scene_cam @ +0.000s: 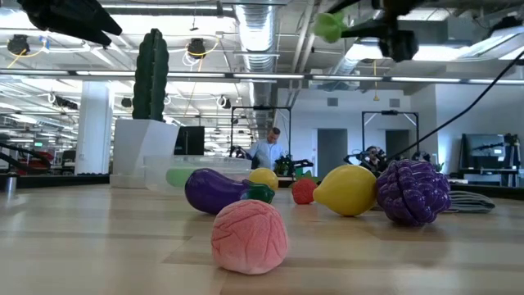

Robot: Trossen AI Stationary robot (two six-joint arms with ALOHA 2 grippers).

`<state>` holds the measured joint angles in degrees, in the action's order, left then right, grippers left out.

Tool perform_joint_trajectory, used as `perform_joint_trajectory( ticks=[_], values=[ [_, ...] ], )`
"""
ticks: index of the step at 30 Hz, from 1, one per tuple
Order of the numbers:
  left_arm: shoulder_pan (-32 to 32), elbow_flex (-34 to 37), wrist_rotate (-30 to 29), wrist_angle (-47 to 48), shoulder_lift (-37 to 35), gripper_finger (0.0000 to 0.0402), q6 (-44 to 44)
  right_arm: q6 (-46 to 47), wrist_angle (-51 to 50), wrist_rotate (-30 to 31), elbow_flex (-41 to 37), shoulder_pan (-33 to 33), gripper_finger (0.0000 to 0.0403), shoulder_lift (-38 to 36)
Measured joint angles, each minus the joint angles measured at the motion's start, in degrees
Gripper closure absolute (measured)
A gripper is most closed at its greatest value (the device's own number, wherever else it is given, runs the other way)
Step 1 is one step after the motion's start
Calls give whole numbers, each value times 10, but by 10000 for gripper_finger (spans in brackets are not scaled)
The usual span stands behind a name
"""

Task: Pick and placing Produce into tupperware
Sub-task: Put the green starfruit into the transparent container

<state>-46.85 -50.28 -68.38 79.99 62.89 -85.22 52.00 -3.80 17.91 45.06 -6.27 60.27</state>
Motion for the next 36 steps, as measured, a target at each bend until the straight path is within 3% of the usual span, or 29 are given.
perform_joint_trajectory(
  ticks=[5, 12, 23, 26, 29, 36],
  values=[
    [0, 0, -3, 0, 0, 58, 0, -21, 74, -76, -1, 46, 231, 63],
    [0, 0, -13, 0, 0, 58, -15, -25, 216, -193, 0, 106, 203, 171],
    [0, 0, -24, -7, 0, 58, -16, -64, 270, -322, 100, 168, 282, 354],
    [0, 0, -25, -11, 0, 58, -16, -82, 268, -384, 131, 186, 291, 393],
    [0, 0, -24, -16, 0, 58, -16, -104, 271, -433, 151, 198, 290, 405],
    [0, 0, -21, -16, 0, 58, -24, -156, 261, -434, 158, 216, 291, 372]
  ],
)
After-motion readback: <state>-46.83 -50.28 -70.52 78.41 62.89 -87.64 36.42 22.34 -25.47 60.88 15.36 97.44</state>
